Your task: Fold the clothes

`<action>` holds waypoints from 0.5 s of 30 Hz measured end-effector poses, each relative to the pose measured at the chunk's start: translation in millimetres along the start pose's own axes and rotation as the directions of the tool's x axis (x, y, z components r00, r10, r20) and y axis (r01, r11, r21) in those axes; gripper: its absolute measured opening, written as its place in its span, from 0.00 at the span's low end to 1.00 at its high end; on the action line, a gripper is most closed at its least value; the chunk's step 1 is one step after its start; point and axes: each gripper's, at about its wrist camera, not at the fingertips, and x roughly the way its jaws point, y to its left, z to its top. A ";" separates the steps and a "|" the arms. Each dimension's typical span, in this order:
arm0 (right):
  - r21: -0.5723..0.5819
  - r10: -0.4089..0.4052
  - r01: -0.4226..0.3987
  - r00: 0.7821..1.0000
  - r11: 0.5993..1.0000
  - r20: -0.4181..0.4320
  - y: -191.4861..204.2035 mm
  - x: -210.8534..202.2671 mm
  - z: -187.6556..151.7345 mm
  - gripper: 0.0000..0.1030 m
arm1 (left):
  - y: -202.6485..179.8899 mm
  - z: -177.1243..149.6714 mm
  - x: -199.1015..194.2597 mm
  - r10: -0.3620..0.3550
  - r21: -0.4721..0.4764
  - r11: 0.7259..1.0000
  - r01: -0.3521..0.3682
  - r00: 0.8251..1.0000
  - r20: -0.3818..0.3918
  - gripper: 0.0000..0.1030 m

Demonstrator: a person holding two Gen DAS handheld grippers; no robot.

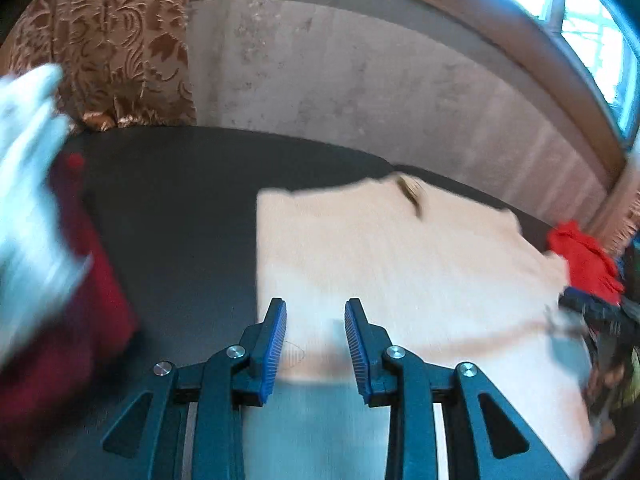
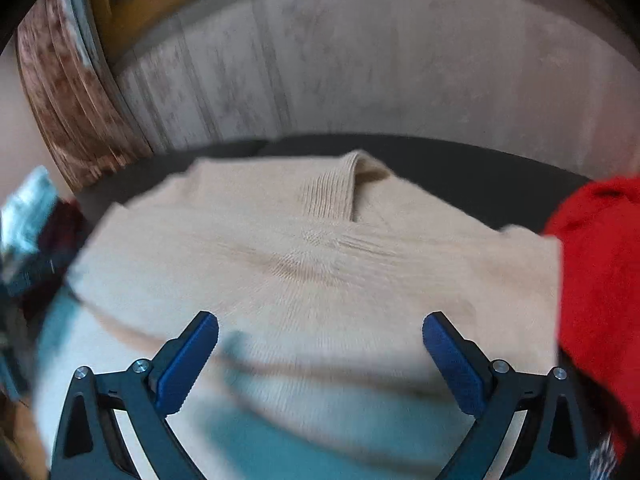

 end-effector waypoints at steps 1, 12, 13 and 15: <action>0.032 0.029 -0.029 1.000 0.999 0.006 -7.4 -11.4 -8.6 1.00 | 2.3 -12.1 -9.8 -0.016 -0.003 1.000 0.016 1.000 -0.007 0.29; 0.328 0.307 -0.265 0.948 0.907 -0.081 -72.0 -116.2 -131.0 1.00 | 22.6 -106.3 -73.2 -0.114 -0.088 0.990 0.108 0.991 -0.066 0.30; 0.350 0.334 -0.287 0.939 0.892 -0.080 -75.0 -124.5 -140.4 1.00 | 22.8 -113.4 -79.6 -0.131 -0.088 0.988 0.125 0.989 -0.066 0.30; 0.413 0.396 -0.333 0.915 0.848 -0.076 -80.7 -138.0 -155.8 1.00 | 23.0 -122.7 -89.0 -0.149 -0.080 0.986 0.143 0.986 -0.072 0.30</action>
